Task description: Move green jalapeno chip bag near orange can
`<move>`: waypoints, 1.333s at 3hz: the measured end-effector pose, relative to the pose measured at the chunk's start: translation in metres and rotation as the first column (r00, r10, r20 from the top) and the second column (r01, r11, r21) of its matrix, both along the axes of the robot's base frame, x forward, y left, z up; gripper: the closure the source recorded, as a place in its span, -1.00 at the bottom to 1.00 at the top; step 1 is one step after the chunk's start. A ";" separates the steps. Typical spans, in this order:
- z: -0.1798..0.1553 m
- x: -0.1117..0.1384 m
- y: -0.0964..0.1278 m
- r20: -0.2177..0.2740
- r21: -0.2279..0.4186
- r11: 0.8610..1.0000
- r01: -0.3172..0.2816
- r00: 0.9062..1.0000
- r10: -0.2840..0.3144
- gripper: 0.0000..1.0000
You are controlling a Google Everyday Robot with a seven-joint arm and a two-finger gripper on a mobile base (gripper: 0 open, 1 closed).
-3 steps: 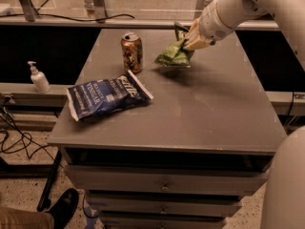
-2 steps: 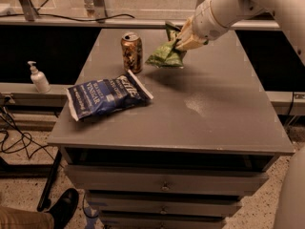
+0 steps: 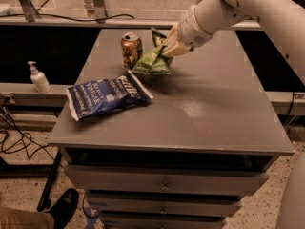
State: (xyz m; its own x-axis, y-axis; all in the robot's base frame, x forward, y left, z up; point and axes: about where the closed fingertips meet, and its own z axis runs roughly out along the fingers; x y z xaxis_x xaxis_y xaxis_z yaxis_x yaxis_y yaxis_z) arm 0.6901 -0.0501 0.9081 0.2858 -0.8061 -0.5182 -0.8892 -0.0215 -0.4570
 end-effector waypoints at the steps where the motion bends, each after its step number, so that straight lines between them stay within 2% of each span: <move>1: -0.010 0.008 0.014 -0.024 0.020 1.000 0.011 1.000 -0.011 1.00; 3: -0.020 0.032 0.030 -0.055 0.057 0.997 0.050 0.997 -0.047 1.00; 4: -0.022 0.044 0.035 -0.076 0.074 0.995 0.071 0.995 -0.065 0.63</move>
Offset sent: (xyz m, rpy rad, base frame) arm 0.0334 0.0291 -0.0201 0.0650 0.0549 -0.0591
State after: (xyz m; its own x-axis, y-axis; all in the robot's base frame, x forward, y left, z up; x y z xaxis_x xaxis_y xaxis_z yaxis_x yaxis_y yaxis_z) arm 0.7337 -0.0153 0.8865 0.1902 -0.7795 -0.5968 -0.9187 0.0731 -0.3882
